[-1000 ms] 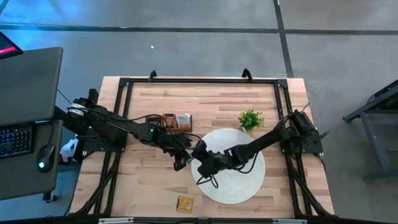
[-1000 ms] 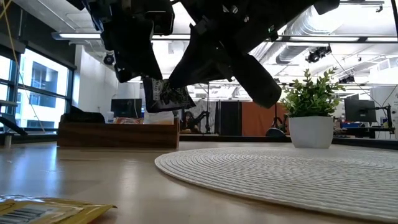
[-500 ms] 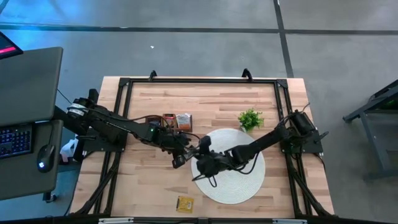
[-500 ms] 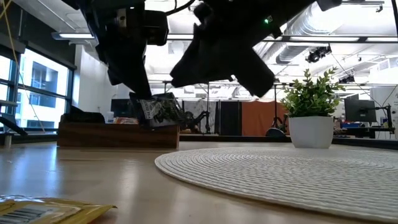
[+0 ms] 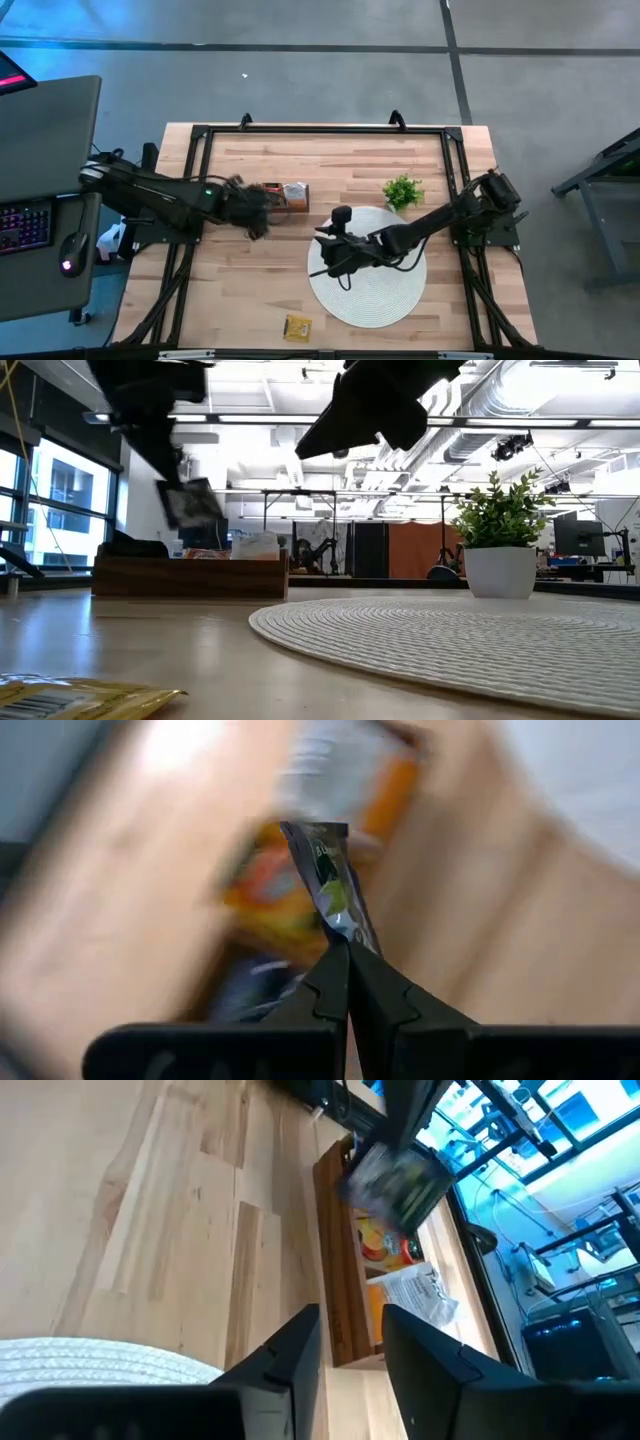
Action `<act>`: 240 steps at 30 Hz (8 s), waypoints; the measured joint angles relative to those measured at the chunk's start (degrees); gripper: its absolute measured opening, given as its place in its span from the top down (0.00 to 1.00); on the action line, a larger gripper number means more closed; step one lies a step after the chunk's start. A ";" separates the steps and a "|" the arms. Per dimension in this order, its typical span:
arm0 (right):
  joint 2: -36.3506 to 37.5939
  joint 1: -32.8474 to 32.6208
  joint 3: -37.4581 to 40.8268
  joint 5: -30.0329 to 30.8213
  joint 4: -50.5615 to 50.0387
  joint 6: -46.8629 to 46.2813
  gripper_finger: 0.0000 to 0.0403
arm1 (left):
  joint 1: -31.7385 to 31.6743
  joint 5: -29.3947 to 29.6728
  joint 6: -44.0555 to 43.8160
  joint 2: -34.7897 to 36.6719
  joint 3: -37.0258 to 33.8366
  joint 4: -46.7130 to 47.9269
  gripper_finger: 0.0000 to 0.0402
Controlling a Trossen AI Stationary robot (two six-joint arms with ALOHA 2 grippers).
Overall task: Pick & Place Tea
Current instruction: Put the violet tea bag into the left section of the wooden organizer
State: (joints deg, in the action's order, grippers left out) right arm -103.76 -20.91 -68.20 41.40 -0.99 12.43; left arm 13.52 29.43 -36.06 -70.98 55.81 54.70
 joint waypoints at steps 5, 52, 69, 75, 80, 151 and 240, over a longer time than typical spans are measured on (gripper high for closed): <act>0.06 0.64 0.00 -2.50 0.30 -0.36 0.75 | -0.09 8.60 -1.57 3.10 -1.80 8.50 1.00; -13.25 26.75 -15.24 -54.55 19.00 -12.51 0.76 | 20.65 22.17 1.77 5.31 -3.62 2.38 1.00; -13.36 26.75 -15.74 -57.31 15.73 -9.42 0.99 | 20.61 21.75 -0.22 5.31 -3.62 2.13 1.00; -13.36 25.64 -15.76 -56.46 9.90 -8.01 0.99 | 20.29 19.00 -0.26 5.23 -3.62 2.04 0.95; -13.36 23.75 -15.76 -51.56 3.33 -5.31 0.99 | 16.29 12.39 -1.90 4.96 -3.62 1.95 0.81; -13.25 20.46 -15.74 -41.26 -2.65 -3.48 0.60 | 10.56 30.11 -0.62 17.71 -22.51 -12.97 1.00; -34.80 28.72 -44.46 -46.53 0.03 11.75 0.97 | 10.49 24.94 22.20 38.25 -42.44 -34.37 1.00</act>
State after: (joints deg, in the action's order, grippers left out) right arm -138.56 7.81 -112.66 -5.13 -0.96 24.18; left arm 24.01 54.36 -13.85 -32.73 13.37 20.33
